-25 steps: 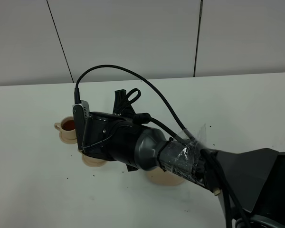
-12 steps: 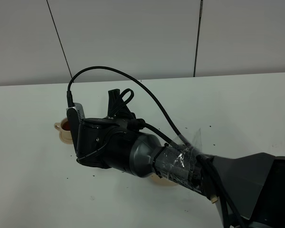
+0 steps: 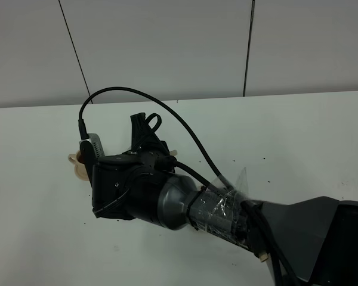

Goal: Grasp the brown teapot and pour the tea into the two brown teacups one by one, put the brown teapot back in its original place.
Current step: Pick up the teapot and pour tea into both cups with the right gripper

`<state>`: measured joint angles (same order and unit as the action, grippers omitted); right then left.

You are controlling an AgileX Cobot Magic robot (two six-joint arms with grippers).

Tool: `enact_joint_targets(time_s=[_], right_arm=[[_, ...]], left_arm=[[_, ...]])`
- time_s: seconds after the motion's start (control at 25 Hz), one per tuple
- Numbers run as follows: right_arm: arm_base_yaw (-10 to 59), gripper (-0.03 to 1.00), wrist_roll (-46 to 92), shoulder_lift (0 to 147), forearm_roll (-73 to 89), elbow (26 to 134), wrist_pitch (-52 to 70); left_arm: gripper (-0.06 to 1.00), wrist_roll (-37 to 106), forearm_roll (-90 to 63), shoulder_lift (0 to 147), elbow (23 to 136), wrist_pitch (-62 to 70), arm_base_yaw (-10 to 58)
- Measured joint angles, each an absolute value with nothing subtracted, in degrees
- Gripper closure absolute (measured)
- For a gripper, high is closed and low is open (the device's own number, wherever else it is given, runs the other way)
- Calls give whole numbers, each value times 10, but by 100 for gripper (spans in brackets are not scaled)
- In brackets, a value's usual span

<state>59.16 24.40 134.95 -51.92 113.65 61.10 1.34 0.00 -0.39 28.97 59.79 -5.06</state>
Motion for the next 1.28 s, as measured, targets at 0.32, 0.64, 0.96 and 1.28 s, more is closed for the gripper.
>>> enact_joint_targets(time_s=[0.32,0.64,0.96,1.28], right_arm=[[592,87,245,1355,-539,1136,614],[594,87,245,1364,-567,1136,616],[600,87,255,1367,-577,1136,621],[609,87,256,1374,-598,1136,622]], left_arm=[[65,13,0,-4,290,598,-51],[65,13,0,-4,290,598,-51],[65,12,0,-4,290,598,-51],[65,12,0,-4,290,598,-51]])
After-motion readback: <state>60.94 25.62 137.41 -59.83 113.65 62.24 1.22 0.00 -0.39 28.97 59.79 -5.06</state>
